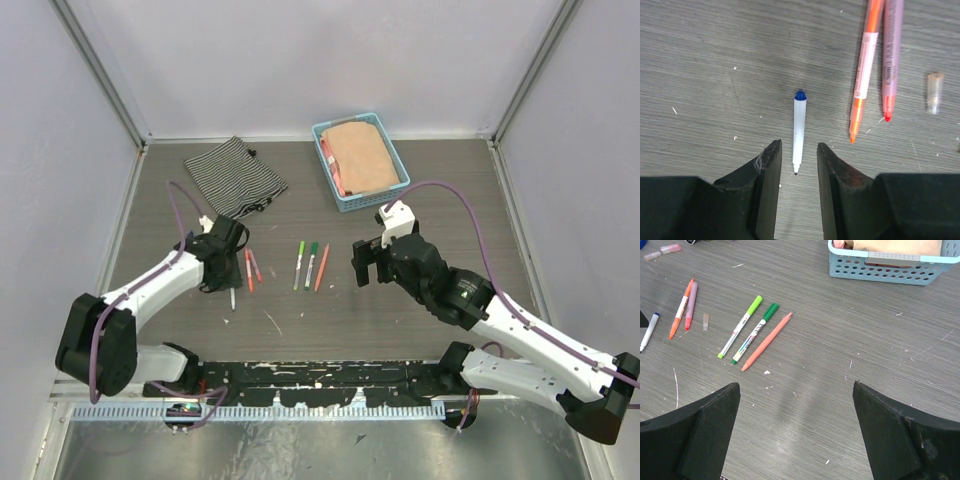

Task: Insert the pens into the pen caps
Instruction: Pick up the pen from the center of the board.

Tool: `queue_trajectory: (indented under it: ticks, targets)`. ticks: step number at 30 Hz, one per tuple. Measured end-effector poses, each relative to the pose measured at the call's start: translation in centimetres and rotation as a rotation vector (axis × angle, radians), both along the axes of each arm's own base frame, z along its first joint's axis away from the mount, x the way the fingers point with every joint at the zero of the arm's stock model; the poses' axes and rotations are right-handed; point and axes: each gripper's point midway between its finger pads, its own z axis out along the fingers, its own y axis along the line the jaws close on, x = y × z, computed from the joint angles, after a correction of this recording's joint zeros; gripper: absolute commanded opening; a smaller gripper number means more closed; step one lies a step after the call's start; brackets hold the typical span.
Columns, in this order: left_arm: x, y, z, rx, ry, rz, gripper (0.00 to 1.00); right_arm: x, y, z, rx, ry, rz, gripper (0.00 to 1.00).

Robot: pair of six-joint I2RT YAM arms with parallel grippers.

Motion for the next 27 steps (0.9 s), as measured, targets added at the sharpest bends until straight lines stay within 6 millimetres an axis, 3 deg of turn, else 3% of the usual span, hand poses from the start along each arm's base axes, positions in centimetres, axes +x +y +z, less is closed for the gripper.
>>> queue_trajectory:
  ticks: [9, 27]
  targets:
    - [-0.9, 0.0, -1.8, -0.011, 0.078, -0.003, 0.39, 0.0, 0.0, 0.0, 0.008, 0.004, -0.003, 0.99]
    - [-1.1, 0.3, -3.3, 0.005, 0.133, 0.001, 0.41, -0.6, 0.1, -0.3, 0.085, 0.039, -0.032, 0.99]
